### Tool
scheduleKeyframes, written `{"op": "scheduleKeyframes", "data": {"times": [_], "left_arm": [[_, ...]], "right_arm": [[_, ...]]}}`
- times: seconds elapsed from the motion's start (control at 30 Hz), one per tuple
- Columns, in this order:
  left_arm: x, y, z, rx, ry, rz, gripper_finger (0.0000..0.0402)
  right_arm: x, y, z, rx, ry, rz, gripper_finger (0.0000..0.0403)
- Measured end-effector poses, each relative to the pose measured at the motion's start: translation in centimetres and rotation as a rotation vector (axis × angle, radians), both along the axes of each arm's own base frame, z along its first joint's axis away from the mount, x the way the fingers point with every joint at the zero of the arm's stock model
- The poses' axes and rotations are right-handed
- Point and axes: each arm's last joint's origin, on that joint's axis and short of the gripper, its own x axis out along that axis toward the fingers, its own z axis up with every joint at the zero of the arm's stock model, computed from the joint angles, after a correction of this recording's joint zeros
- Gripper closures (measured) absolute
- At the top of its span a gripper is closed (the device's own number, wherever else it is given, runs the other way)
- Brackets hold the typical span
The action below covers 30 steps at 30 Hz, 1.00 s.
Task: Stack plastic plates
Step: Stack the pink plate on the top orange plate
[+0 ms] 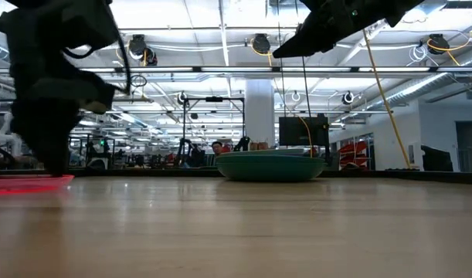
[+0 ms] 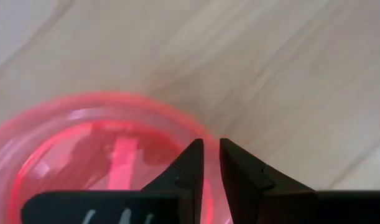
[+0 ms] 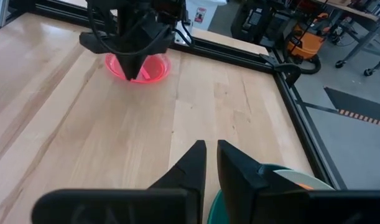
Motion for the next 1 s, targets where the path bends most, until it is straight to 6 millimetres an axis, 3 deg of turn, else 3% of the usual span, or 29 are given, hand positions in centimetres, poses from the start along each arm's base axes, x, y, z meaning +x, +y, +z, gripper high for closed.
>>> {"op": "scheduleKeyframes", "data": {"times": [0.23,0.47,0.67,0.87,1.0], "left_arm": [[3.6,-0.5,2.6,0.047,-0.331,-0.249,0.0344],[2.9,0.1,6.1,0.216,-0.053,-0.617,0.0344],[1.1,2.4,5.1,0.258,0.192,-0.795,0.0344],[0.0,5.3,2.9,0.154,0.244,-0.766,0.0344],[0.1,6.4,2.7,0.104,0.21,-0.737,0.0344]], "right_arm": [[0.0,0.0,0.0,0.0,0.0,0.0,0.037],[0.0,0.0,0.0,0.0,0.0,0.0,0.037],[0.0,0.0,0.0,0.001,0.0,-0.001,0.037],[0.0,0.0,0.0,0.002,-0.001,-0.001,0.037],[0.0,0.0,-0.1,0.003,0.009,-0.001,0.037]]}}
